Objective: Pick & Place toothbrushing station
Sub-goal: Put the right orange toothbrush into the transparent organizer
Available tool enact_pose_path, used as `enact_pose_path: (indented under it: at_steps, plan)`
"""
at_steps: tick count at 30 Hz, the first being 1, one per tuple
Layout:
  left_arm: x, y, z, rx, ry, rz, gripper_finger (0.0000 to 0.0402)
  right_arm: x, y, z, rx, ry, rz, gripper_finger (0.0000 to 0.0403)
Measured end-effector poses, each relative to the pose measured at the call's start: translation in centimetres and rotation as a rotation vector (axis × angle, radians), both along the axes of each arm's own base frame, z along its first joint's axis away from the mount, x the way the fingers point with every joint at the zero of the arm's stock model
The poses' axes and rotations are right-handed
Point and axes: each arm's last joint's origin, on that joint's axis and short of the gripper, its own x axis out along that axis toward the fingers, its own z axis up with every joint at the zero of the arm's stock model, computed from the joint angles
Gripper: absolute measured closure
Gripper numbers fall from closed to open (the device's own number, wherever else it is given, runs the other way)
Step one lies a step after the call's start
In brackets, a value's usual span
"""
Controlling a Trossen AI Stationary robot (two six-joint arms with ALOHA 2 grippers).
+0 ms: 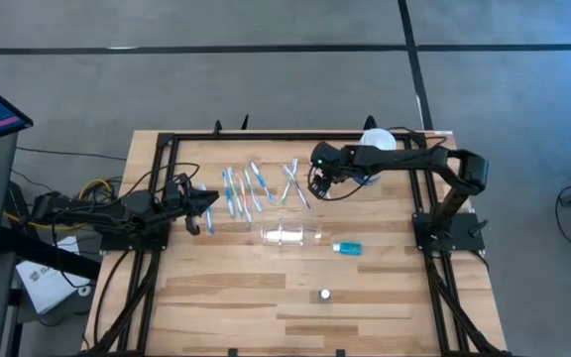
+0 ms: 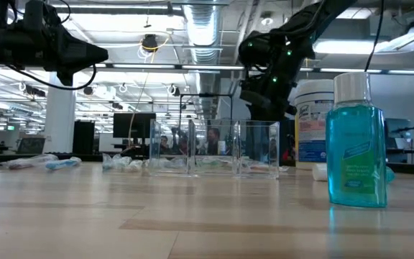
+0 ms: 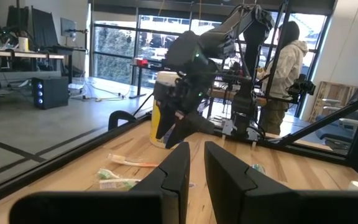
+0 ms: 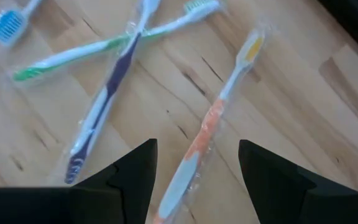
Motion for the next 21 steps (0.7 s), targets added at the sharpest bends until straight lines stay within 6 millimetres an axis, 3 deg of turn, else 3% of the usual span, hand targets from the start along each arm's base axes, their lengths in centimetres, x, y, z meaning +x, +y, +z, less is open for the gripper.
enact_pose_path:
  at_steps: [12,21]
  plan:
    - [0.0,0.0,0.0,0.000,0.001,0.000,0.0357,0.4,-1.6,-2.3,0.006,0.035,-0.022,0.0186]
    - [0.0,0.0,0.0,0.000,0.000,0.000,0.0357,0.6,-2.1,-2.4,-0.008,0.006,-0.027,0.0186]
